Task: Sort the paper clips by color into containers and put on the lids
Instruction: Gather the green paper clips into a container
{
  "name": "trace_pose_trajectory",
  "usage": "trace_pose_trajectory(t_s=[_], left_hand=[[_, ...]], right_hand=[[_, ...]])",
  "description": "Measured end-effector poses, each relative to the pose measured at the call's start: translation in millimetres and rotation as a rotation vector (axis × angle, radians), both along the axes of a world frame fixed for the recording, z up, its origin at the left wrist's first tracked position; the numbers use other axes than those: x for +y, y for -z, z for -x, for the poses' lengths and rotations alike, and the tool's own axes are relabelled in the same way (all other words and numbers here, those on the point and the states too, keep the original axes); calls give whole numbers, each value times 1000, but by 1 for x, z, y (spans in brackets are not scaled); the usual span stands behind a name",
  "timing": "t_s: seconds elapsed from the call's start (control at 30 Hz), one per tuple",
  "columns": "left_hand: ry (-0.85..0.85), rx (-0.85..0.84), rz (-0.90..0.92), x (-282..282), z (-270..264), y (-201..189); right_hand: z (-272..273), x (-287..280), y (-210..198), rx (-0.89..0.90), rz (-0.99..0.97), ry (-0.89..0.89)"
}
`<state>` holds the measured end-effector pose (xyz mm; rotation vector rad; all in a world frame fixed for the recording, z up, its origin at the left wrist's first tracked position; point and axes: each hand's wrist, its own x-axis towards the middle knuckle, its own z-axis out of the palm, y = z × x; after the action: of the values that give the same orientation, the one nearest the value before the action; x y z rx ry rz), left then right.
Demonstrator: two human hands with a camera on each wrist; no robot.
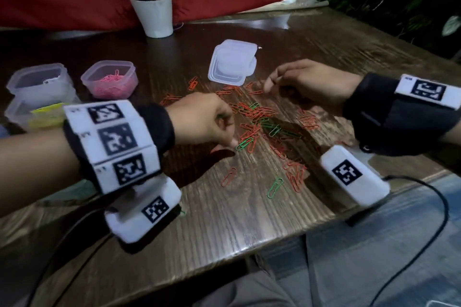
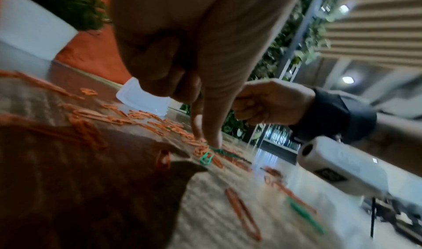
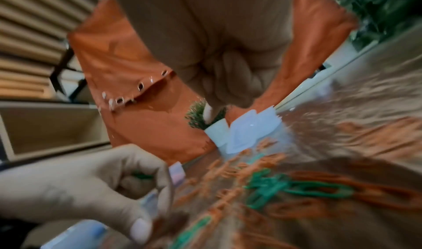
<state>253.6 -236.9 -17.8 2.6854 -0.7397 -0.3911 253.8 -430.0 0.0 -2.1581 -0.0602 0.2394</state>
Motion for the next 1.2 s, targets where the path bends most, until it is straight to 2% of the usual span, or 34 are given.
trace_pose_trajectory(t_s=[0.07, 0.17, 0.27, 0.37, 0.43, 0.5, 0.6, 0.7, 0.77, 0.97, 1.2], left_hand=[[-5, -86, -83, -7, 0, 3], [-15, -72, -77, -14, -3, 10], [-24, 100, -42, -16, -7, 14], [-41, 275, -7, -12, -9, 11], [-45, 325, -25, -8, -10, 9], [-107, 376, 43, -6, -9, 7], [-300, 580, 328, -1, -8, 3], [-334, 876, 659, 7, -6, -8], [-328, 954, 807, 12, -5, -14], [-192, 1009, 941, 19, 4, -21], [-249, 881, 991, 23, 22, -22]], right_hand=[[1, -7, 5, -31, 157, -33], [-1, -14, 10, -60, 343, -87], [-3, -18, 16, -48, 558, -200], [-5, -14, 21, -117, 753, -347], [-9, -11, 22, -149, 745, -384], [-14, -9, 23, -133, 738, -400], [-19, -8, 26, -44, 674, -399], [-22, -9, 28, -15, 633, -331], [-22, -9, 27, -34, 654, -308], [-21, 2, 30, -139, 670, -314], [-20, 11, 27, -178, 787, -333]])
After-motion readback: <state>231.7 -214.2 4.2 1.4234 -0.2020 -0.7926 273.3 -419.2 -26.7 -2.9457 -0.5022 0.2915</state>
